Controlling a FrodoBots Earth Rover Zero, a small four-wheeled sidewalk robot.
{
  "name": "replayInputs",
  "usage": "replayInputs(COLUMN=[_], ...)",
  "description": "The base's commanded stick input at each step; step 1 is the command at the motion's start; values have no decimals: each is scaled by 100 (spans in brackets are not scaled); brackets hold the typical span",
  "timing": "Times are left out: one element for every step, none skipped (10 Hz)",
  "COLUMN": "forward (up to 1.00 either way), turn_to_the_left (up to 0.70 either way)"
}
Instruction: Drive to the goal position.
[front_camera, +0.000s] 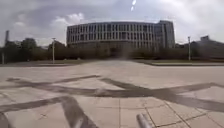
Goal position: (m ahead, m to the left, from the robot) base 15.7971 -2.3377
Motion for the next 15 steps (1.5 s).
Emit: replayInputs(forward=[100,100,100,100,100,100,100,100,100,100,100,100,100,100,100], turn_to_the_left=[0,0,0,0,0,0,0,0,0,0,0,0,0,0,0])
